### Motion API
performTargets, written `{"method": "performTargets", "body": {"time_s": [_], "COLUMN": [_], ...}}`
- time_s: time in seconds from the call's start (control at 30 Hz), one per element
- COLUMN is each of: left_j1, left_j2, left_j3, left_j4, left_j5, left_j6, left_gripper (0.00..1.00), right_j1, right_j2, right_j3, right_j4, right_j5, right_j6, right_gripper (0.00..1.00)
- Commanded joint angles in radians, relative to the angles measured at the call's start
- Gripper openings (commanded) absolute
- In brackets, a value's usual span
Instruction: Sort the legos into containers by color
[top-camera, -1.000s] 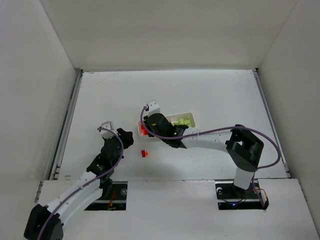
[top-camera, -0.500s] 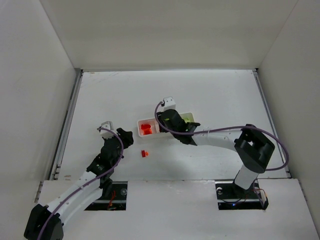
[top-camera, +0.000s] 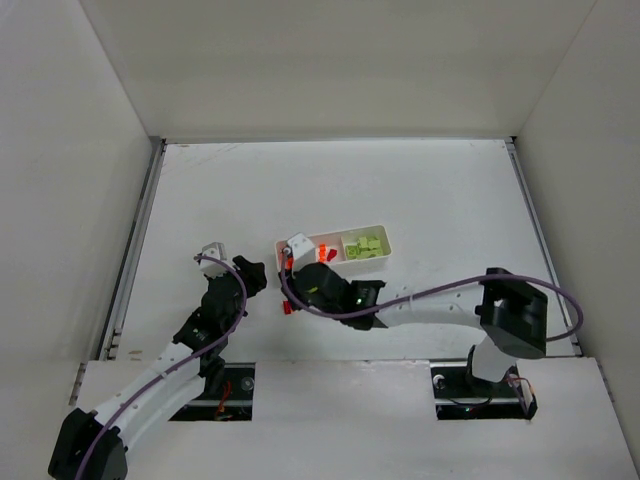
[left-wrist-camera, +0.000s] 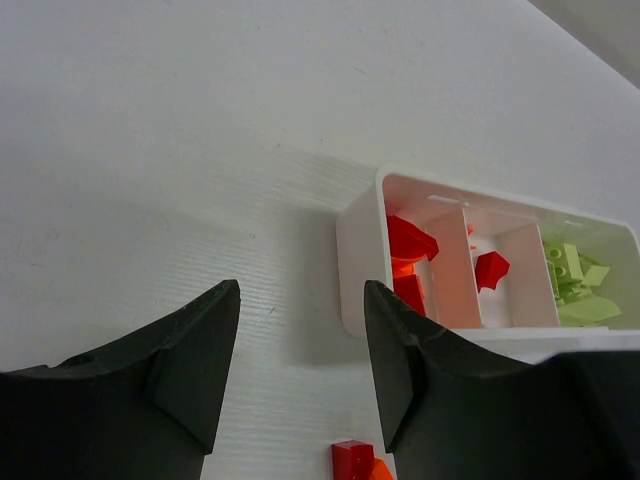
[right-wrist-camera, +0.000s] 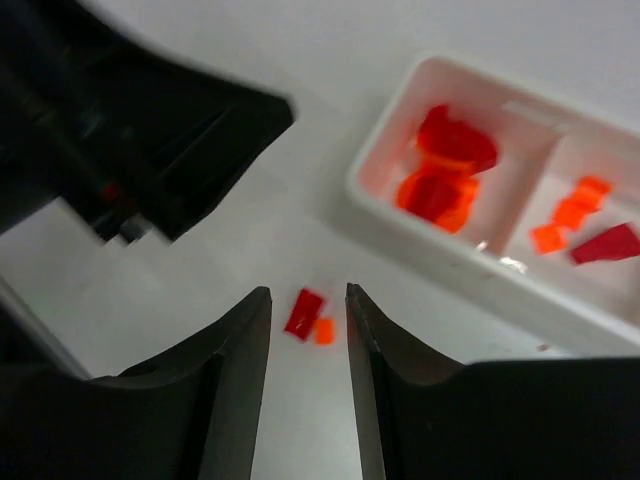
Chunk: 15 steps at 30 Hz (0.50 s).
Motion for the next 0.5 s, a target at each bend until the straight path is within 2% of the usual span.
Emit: {"method": "performTargets", "body": {"time_s": [0.0, 0.23, 0.47], "left_j1": [0.010, 0.020, 0.029], "left_j2": [-0.010, -0.057, -0.028], "left_j3": [-0.009, -0.018, -0.016], "left_j4": [0.037, 0.013, 0.022], "left_j5": [0.001, -0.008, 0.003], "left_j6": [-0.007, -0.019, -0.024], "left_gripper": [0.49, 0.49, 0.49], "right_j1": [0.044, 0.048, 0.019], "right_j2": [0.058, 0.161, 0.215], "right_j3": [0.037, 0.062, 0.082], "right_j4": [0.023, 0.020, 0.025], "right_j5": [-0.020, -0.028, -0.032], "right_j6": [0.034, 0.083, 0.100], "right_gripper": [0.43, 0.48, 0.50]}}
